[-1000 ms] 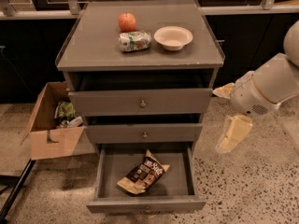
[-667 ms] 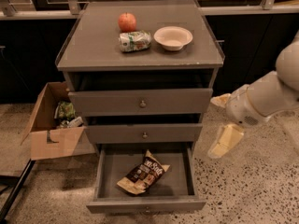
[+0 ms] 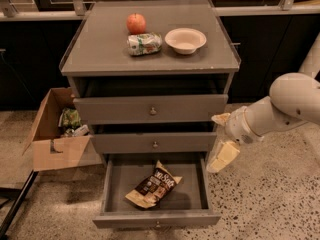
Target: Pick brown chip bag from bottom drawer and place on counter
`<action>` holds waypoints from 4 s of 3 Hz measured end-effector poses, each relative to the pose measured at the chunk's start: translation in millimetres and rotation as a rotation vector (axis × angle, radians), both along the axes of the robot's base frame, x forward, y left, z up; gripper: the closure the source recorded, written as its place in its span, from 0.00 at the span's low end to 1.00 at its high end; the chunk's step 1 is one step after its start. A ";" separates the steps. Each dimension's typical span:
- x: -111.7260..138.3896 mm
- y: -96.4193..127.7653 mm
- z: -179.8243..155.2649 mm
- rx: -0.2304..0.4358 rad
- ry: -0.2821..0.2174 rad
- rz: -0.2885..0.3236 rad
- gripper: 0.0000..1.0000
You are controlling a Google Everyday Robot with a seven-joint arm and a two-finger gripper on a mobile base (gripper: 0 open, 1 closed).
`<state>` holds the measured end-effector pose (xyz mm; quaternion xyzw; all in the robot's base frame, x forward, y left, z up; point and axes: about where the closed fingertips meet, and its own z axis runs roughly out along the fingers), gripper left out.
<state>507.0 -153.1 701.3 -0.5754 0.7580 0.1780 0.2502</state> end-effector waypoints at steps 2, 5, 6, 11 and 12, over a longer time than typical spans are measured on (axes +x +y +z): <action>8.4 13.7 -47.2 0.035 0.065 0.025 0.00; 17.1 27.3 -141.2 0.120 0.087 -0.130 0.00; 23.1 46.8 -198.3 0.169 0.142 -0.115 0.00; 24.8 89.4 -300.8 0.155 0.250 -0.095 0.00; 30.7 100.8 -343.5 0.185 0.295 -0.090 0.00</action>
Offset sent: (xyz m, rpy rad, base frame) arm 0.0081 0.0117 -0.0393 0.0292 0.0526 0.0215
